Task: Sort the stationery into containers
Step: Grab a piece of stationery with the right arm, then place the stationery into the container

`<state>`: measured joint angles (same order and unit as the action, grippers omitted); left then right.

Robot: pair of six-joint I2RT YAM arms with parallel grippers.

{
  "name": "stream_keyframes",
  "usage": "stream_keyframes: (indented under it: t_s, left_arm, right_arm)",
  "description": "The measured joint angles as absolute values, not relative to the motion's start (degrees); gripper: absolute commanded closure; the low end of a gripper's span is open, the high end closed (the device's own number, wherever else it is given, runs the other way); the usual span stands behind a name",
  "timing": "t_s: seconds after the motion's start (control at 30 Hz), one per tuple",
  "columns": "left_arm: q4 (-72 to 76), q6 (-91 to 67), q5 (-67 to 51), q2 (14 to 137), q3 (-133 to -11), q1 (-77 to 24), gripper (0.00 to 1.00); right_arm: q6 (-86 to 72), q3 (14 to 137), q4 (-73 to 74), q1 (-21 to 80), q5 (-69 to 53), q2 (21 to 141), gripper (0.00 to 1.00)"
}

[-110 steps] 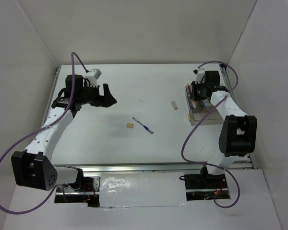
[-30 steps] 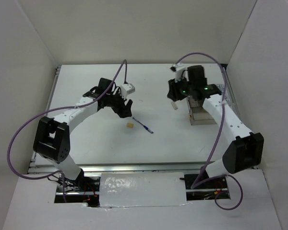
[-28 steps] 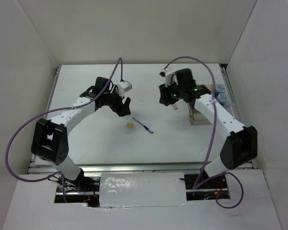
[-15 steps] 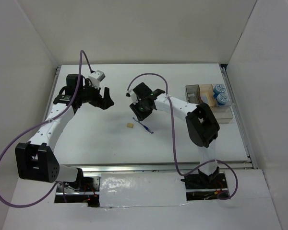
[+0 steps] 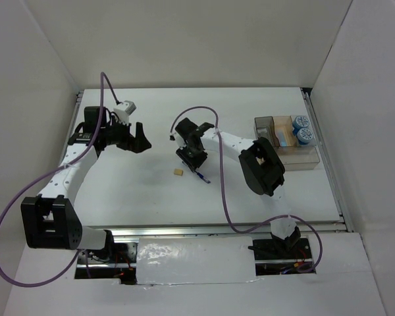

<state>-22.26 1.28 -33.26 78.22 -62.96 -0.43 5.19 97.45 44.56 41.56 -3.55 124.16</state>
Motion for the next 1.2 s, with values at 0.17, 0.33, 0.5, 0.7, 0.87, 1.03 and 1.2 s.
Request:
stream_keyframes:
  t_s: [0.17, 0.33, 0.5, 0.7, 0.87, 1.03, 1.2]
  left_arm:
    - [-22.28, 1.23, -33.98, 78.22, -62.83, -0.43, 0.01]
    - [-22.28, 1.23, -34.22, 78.22, -62.65, 0.69, 0.01]
    - [-22.26, 1.19, -34.22, 78.22, -62.46, 1.43, 0.01]
    - [-22.28, 1.15, -34.20, 78.22, -62.46, 1.43, 0.01]
    - [-22.28, 1.10, -34.17, 78.22, -62.46, 1.43, 0.01]
    - [-22.24, 1.08, -34.22, 78.24, -62.46, 1.43, 0.01]
    - [-21.58, -0.71, -34.41, 78.46, -62.46, 1.41, 0.01]
  right_arm:
    - [5.82, 97.43, 46.04, 41.60, -3.33, 124.38, 0.59]
    - [5.87, 96.49, 46.02, 41.60, -3.29, 124.38, 0.61]
    - [6.04, 95.35, 45.58, 41.85, -2.17, 124.22, 0.73]
    - [6.26, 95.31, 45.50, 41.85, -1.52, 124.09, 0.98]
    - [6.09, 95.31, 45.82, 40.05, -4.34, 123.02, 1.00]
    - [5.48, 97.62, 46.28, 30.30, -8.25, 116.79, 1.00]
    - [5.63, 102.02, 44.29, 15.25, -8.19, 107.46, 1.00]
